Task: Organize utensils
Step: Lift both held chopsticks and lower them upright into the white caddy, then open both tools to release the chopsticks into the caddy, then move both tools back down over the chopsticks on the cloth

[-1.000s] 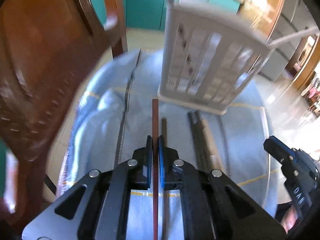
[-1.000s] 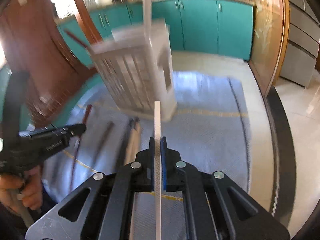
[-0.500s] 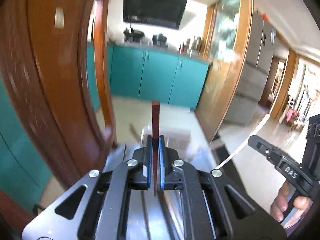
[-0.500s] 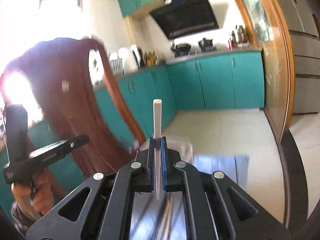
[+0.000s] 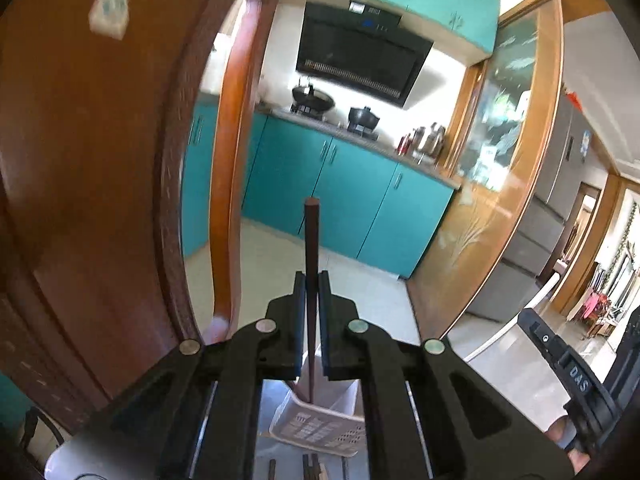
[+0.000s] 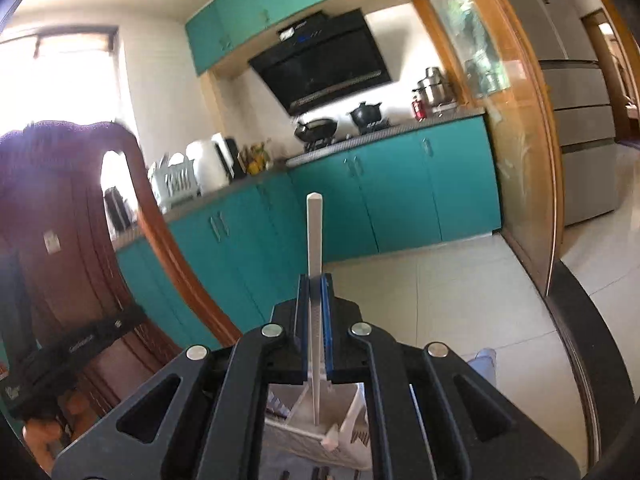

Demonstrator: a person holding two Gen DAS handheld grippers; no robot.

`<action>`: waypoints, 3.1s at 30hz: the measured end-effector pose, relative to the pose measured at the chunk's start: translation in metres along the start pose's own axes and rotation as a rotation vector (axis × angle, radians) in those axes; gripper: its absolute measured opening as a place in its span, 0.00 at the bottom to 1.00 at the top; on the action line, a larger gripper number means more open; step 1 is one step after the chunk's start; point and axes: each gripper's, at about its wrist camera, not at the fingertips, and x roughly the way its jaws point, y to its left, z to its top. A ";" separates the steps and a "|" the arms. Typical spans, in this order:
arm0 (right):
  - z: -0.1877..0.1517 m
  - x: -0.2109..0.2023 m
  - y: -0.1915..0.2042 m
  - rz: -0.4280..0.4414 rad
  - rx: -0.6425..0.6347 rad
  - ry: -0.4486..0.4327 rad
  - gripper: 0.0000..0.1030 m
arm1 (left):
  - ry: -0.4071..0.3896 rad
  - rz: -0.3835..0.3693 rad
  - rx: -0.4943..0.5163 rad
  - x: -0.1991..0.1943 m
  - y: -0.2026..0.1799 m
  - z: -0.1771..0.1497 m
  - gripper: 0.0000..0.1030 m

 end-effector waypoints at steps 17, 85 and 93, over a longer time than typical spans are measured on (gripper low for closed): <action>-0.033 -0.027 0.010 0.005 -0.111 -0.036 0.19 | 0.054 0.044 0.094 0.015 -0.001 -0.046 0.07; -0.216 0.038 -0.032 -0.133 -0.121 0.783 0.17 | 0.558 0.242 0.293 0.062 0.028 -0.188 0.48; -0.216 0.040 -0.029 -0.135 -0.127 0.774 0.23 | 0.557 0.250 0.303 0.060 0.028 -0.188 0.49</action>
